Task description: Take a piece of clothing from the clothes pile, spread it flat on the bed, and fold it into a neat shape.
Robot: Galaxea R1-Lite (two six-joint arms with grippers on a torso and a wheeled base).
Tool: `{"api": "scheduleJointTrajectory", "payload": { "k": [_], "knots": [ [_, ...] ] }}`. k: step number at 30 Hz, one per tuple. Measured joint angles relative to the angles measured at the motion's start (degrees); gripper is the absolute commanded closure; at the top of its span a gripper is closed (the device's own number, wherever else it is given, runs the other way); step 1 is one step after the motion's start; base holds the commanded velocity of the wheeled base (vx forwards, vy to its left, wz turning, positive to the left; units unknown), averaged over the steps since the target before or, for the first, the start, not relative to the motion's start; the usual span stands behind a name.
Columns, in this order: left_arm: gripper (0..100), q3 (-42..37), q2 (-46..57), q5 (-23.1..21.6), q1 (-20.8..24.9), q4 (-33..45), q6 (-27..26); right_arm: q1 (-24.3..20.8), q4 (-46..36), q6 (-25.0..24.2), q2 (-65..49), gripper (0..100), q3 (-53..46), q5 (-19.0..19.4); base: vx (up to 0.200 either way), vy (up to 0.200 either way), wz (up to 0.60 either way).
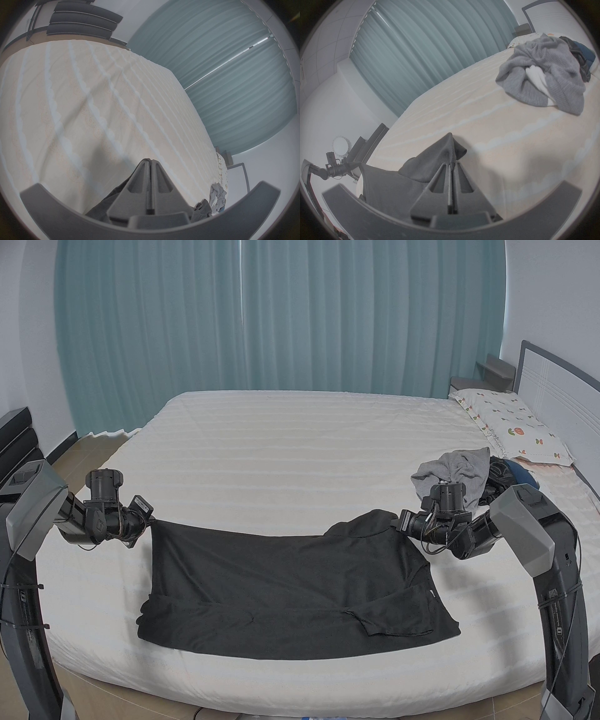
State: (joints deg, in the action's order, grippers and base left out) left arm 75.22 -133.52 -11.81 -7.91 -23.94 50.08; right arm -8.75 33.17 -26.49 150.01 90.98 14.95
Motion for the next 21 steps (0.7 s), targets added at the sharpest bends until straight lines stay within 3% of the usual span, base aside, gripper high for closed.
{"api": "scheduleJointTrajectory", "payload": {
  "k": [8,21],
  "knots": [
    [100,-0.1,1.2,0.0,-0.3,-0.1,0.0,1.4,5.4,-3.7,-4.3,100,-5.2,-1.9,0.000,0.000,0.00],
    [100,0.3,2.3,0.1,-0.6,-0.1,-0.2,2.0,7.9,-4.8,-6.3,100,-8.0,-1.9,0.000,0.000,0.00]
  ]
}}
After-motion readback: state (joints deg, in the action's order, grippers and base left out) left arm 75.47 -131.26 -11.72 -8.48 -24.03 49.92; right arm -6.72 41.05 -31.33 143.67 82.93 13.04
